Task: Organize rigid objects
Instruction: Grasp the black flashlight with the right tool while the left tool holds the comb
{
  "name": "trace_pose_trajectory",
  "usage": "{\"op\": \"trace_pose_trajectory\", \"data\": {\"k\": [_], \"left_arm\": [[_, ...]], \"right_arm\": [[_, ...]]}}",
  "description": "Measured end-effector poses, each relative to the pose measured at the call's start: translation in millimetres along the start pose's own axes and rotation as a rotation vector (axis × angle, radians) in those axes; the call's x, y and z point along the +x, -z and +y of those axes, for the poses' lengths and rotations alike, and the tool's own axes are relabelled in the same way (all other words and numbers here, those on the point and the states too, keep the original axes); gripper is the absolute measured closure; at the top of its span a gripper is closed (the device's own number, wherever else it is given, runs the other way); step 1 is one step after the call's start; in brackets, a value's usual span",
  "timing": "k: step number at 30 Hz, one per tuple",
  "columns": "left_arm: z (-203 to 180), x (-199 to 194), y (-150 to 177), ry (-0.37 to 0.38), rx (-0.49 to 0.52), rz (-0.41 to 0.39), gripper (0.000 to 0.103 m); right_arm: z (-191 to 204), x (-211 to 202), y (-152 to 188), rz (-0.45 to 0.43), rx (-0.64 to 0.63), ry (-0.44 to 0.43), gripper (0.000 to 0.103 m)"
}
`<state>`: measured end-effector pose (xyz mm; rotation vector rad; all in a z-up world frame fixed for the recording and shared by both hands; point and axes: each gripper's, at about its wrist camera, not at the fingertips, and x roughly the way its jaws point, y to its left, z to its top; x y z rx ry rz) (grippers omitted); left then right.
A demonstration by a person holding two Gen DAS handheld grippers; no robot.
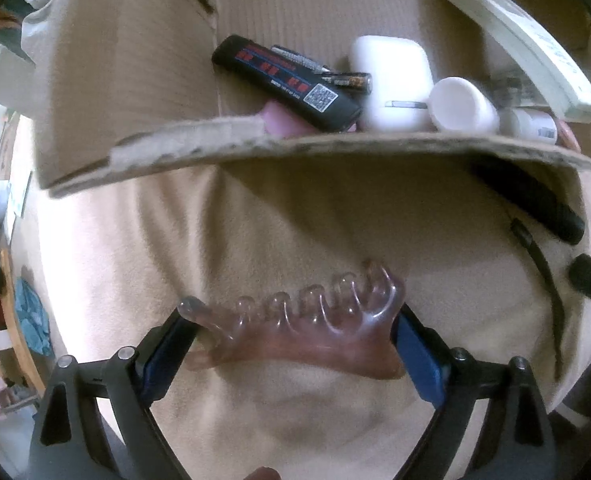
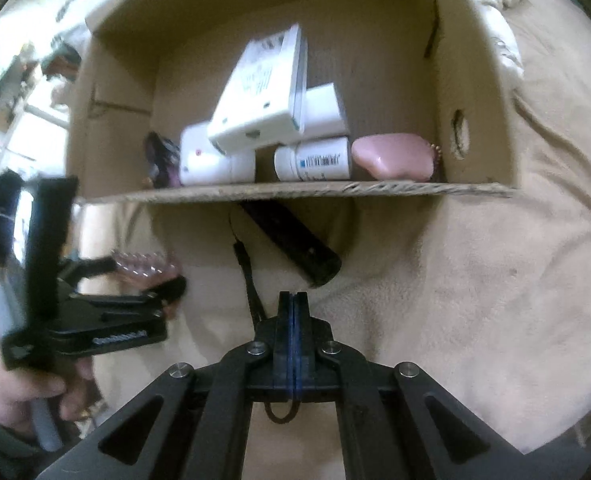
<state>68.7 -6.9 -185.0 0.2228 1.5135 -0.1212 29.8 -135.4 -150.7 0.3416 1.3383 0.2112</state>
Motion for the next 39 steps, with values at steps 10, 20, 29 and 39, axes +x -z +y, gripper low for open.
{"op": "trace_pose_trajectory", "data": {"k": [10, 20, 29, 39], "left_arm": [[3, -1, 4, 0.003, -0.009, -0.004, 0.01], [-4, 2, 6, -0.004, -0.008, -0.002, 0.01], [-6, 2, 2, -0.004, -0.001, 0.002, 0.01], [-9, -3, -1, -0.016, -0.006, -0.001, 0.011]], "right_arm": [[-19, -11, 1, -0.022, -0.03, 0.025, 0.102], [0, 7, -23, -0.024, -0.229, 0.216, 0.044], [23, 63, -25, 0.044, -0.442, 0.363, 0.041], [-1, 44, -17, 0.091, -0.399, 0.304, 0.078]]}}
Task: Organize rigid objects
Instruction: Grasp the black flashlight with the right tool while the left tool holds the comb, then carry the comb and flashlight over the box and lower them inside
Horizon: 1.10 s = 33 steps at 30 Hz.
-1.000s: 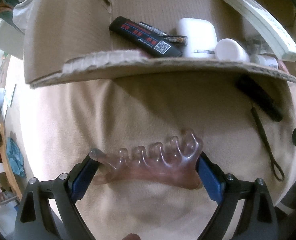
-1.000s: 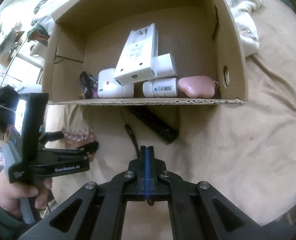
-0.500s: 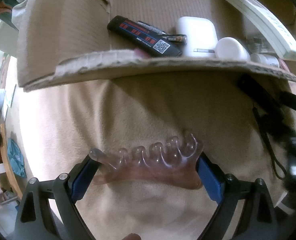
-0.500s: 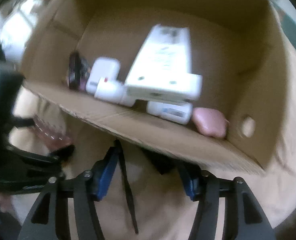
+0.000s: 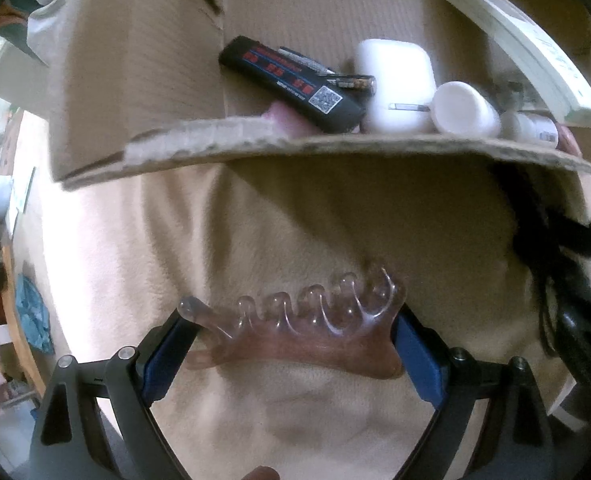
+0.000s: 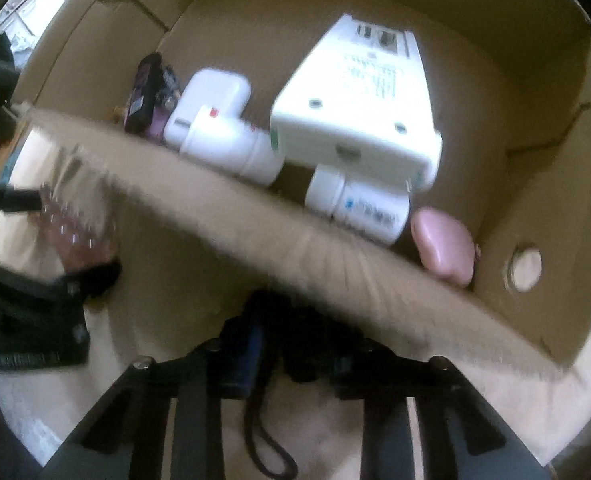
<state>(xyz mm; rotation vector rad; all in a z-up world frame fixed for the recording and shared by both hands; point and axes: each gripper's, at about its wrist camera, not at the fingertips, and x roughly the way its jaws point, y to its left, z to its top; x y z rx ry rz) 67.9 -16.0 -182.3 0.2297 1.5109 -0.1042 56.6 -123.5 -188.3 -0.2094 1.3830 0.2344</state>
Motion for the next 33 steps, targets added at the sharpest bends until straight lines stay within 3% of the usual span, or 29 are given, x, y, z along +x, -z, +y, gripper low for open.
{"op": "trace_pose_trajectory", "data": {"k": [5, 12, 23, 26, 33], "left_arm": [[-3, -4, 8, -0.004, 0.014, 0.007, 0.011], [-1, -28, 21, 0.009, -0.032, -0.047, 0.011], [27, -107, 32, 0.063, -0.145, -0.237, 0.011], [31, -135, 29, 0.018, -0.16, -0.326, 0.011], [46, -188, 5, 0.024, -0.209, -0.467, 0.011]], "right_arm": [[-18, -17, 26, 0.014, 0.088, -0.103, 0.078], [-33, -61, 51, -0.081, 0.172, -0.204, 0.078], [-59, -139, 34, -0.286, 0.249, -0.279, 0.078], [-62, -156, 28, -0.337, 0.248, -0.276, 0.078], [-70, -201, 11, -0.454, 0.235, -0.245, 0.078]]}}
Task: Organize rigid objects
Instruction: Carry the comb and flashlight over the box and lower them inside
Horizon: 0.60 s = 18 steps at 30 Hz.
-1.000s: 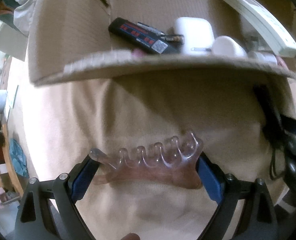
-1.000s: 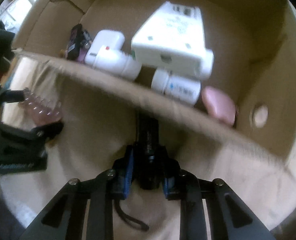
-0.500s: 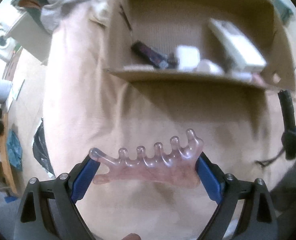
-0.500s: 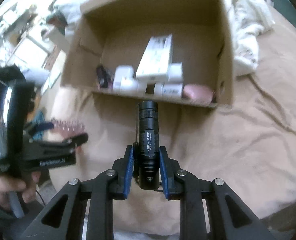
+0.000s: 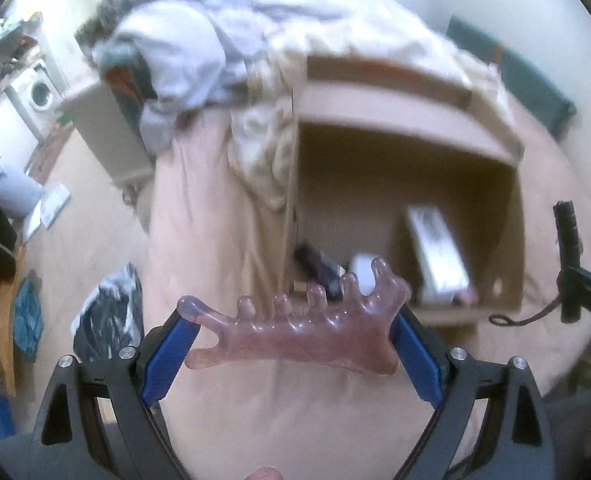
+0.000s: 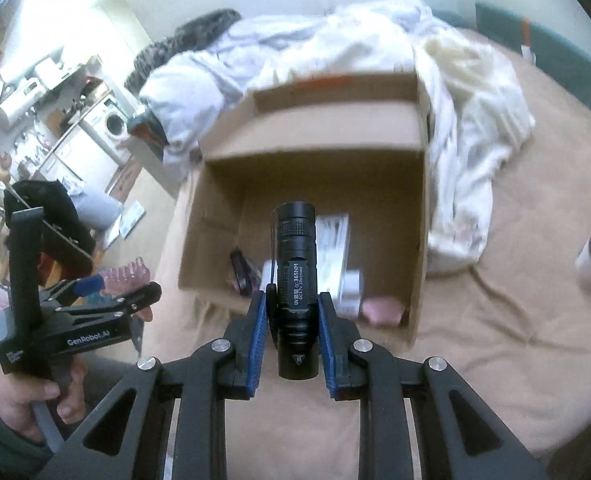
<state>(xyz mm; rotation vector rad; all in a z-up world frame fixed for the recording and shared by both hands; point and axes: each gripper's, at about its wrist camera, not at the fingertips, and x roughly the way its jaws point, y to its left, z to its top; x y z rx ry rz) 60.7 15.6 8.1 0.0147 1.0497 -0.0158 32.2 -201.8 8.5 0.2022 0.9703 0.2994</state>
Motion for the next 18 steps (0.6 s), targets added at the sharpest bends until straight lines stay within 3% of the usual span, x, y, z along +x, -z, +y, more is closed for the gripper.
{"op": "trace_pose_trajectory", "data": {"k": [4, 6, 13, 18], "left_arm": [[-10, -19, -18, -0.044, 0.038, -0.129, 0.011], [-11, -20, -26, -0.031, 0.04, -0.146, 0.011], [-29, 18, -53, 0.006, 0.063, -0.116, 0.011], [-44, 51, -46, 0.051, 0.084, -0.097, 0.011]], "right_arm": [[1, -4, -14, -0.079, -0.063, 0.051, 0.078], [-6, 0, -20, -0.085, -0.052, 0.055, 0.078], [-38, 34, -35, -0.076, 0.028, 0.054, 0.078], [-57, 70, -25, -0.009, 0.084, 0.07, 0.078]]}}
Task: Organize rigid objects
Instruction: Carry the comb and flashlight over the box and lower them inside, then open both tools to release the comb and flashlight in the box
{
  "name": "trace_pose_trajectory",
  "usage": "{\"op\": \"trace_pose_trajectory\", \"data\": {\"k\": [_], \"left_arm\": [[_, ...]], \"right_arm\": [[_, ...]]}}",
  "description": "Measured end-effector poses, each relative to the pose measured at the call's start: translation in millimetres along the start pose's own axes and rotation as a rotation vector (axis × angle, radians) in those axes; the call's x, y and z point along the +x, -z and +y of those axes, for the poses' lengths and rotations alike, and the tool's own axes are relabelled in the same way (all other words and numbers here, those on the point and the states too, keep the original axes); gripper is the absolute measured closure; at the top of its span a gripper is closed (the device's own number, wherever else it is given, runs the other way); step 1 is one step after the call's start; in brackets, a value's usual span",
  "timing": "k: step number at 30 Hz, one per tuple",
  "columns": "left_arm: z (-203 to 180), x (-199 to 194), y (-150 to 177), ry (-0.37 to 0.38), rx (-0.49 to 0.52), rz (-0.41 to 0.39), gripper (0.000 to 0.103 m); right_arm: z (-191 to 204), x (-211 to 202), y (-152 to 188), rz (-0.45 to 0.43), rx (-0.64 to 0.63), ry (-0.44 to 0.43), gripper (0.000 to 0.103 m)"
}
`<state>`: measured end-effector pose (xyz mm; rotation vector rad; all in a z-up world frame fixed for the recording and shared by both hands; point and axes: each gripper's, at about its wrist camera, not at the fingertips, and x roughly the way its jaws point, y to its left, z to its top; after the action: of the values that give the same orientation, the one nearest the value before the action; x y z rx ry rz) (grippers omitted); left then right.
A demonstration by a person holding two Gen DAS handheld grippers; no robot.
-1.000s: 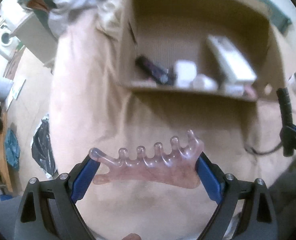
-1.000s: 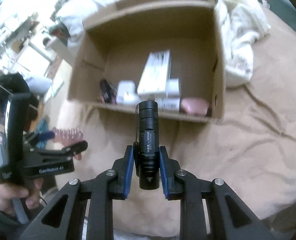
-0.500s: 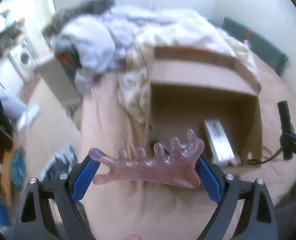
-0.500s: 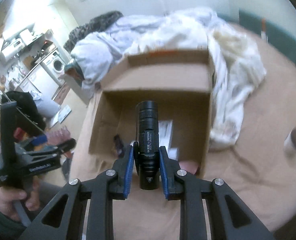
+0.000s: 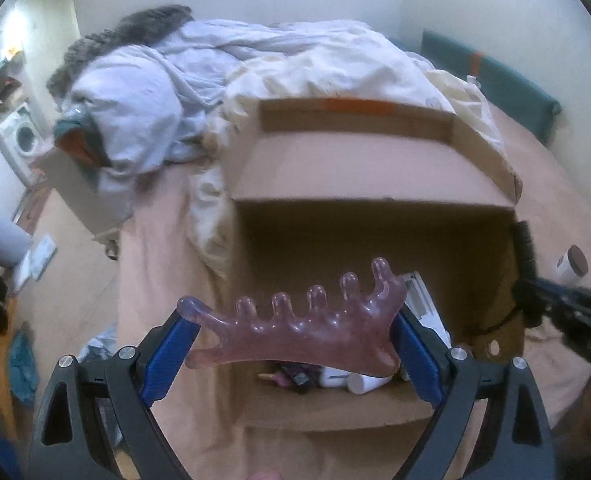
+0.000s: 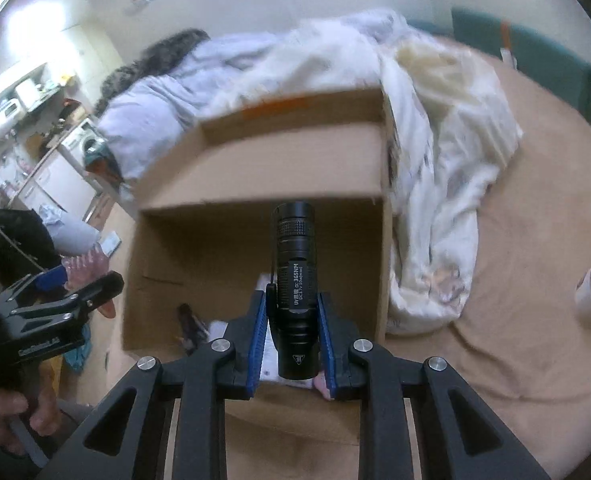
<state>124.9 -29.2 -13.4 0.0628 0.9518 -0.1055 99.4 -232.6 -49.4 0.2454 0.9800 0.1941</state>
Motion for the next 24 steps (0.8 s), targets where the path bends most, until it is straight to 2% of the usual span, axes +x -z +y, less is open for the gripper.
{"op": "trace_pose_trajectory", "data": {"k": [5, 9, 17, 24], "left_arm": [[-7, 38, 14, 0.037, -0.019, 0.086, 0.011], [-13, 47, 18, 0.012, -0.001, 0.087, 0.011], [-15, 59, 22, 0.009, 0.005, 0.127, 0.011], [-15, 64, 27, 0.006, 0.01, 0.149, 0.011]], "right_arm": [[1, 17, 3, 0.035, -0.029, 0.029, 0.078], [-4, 26, 6, 0.074, -0.012, 0.04, 0.078], [-4, 43, 18, 0.162, -0.015, 0.064, 0.078], [-6, 44, 20, 0.172, 0.013, 0.062, 0.078]]}}
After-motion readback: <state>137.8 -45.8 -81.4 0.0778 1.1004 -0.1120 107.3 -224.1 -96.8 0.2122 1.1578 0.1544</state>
